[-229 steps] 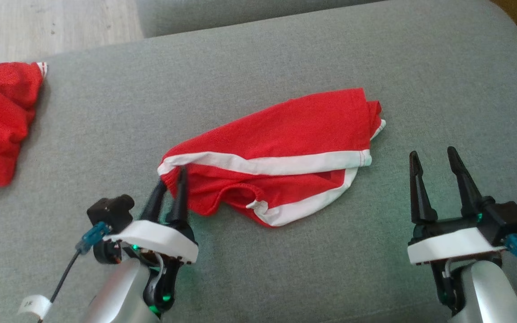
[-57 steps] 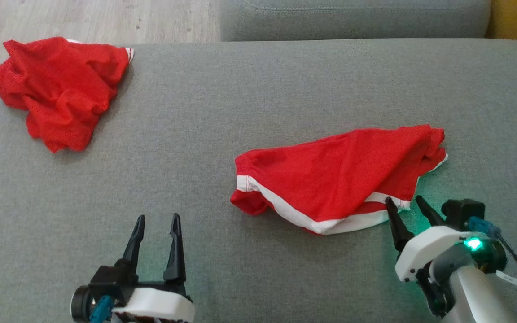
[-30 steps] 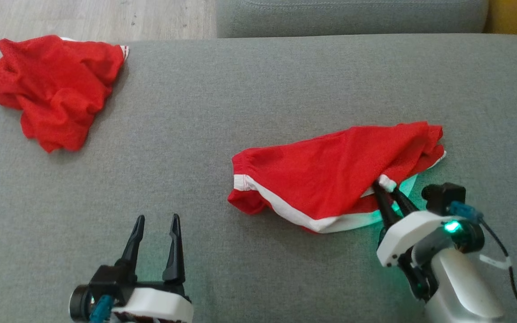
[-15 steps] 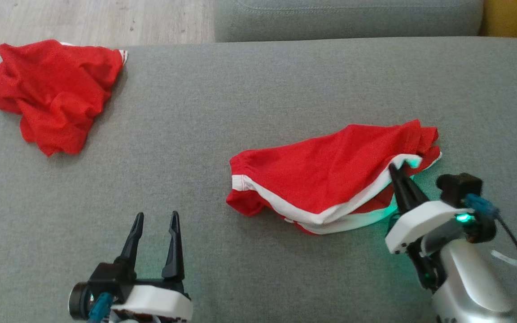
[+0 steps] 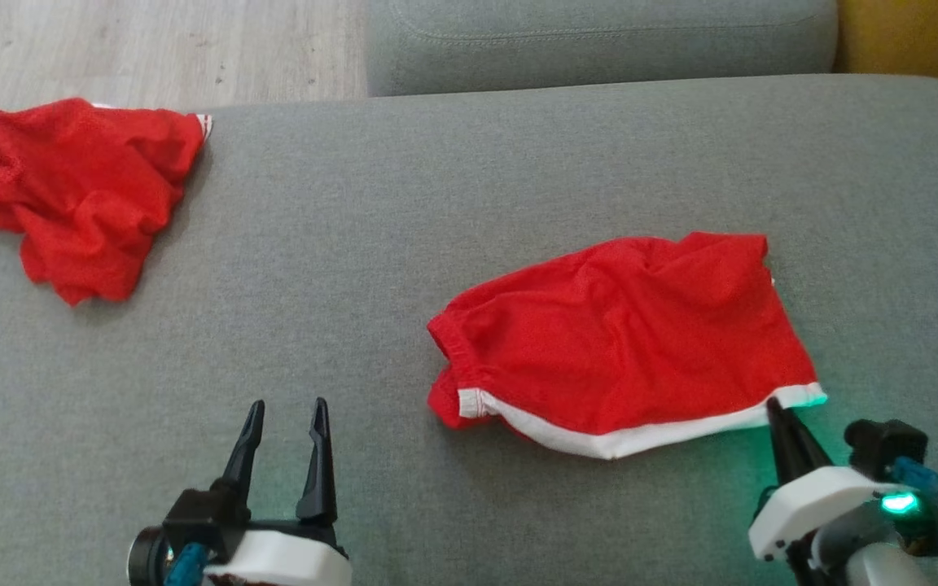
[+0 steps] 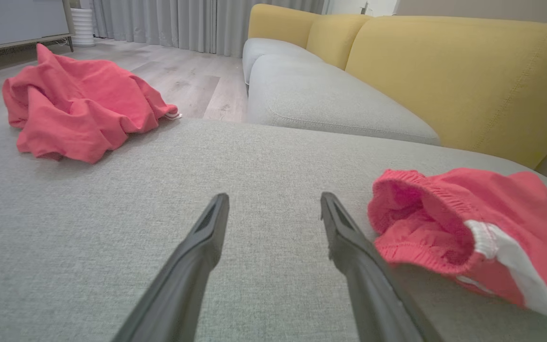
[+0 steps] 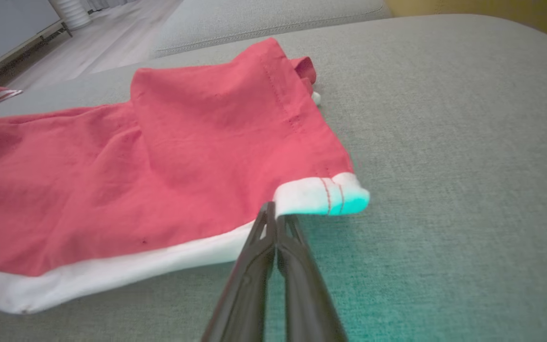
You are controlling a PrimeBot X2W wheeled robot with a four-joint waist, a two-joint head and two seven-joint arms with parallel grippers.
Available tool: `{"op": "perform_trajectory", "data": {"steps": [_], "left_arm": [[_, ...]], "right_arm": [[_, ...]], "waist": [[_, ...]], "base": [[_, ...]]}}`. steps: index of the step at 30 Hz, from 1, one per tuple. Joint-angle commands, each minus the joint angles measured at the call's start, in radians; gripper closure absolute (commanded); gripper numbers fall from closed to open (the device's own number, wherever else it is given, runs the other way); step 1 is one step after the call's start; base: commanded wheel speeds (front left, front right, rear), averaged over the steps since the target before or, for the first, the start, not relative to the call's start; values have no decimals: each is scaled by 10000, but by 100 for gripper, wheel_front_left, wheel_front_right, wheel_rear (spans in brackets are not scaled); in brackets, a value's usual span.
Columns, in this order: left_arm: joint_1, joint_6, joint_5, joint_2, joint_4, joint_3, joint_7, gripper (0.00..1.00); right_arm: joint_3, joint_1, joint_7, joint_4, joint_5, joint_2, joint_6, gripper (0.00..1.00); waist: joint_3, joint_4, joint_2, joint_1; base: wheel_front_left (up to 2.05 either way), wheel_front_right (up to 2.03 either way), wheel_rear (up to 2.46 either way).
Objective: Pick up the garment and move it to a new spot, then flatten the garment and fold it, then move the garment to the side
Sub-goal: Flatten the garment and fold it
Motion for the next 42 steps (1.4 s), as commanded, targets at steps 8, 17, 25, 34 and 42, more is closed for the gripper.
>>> {"op": "perform_trajectory", "data": {"steps": [8,17,25,34,42], "left_arm": [[-219,-23,-107,62,-156,106,-77,0],[-126,-118,-111,-11,-284,53,-142,0],[18,-99,-95,-57,-460,65,-178,0],[258,-21,-149,-17,-540,74,-186,0],[297,59,-202,29,-564,82,-130,0]], "right_arm": [[437,-151,-59,-462,-93,65,-7,0],[462,-178,-384,-1636,-360,72,-7,0],[738,49,-281,-2672,-498,73,-7,0],[1101,441,-395,-2705,-337,73,-7,0],[1226,408,-446,-2601,-252,73,-7,0]], "waist": [[-210,-45,-1,0],[-703,-68,-1,0],[-1136,83,-1,0],[-1325,182,-1,0],[-1320,221,-1,0]], "base": [[0,0,0],[0,0,0],[0,0,0],[0,0,0],[0,0,0]]}}
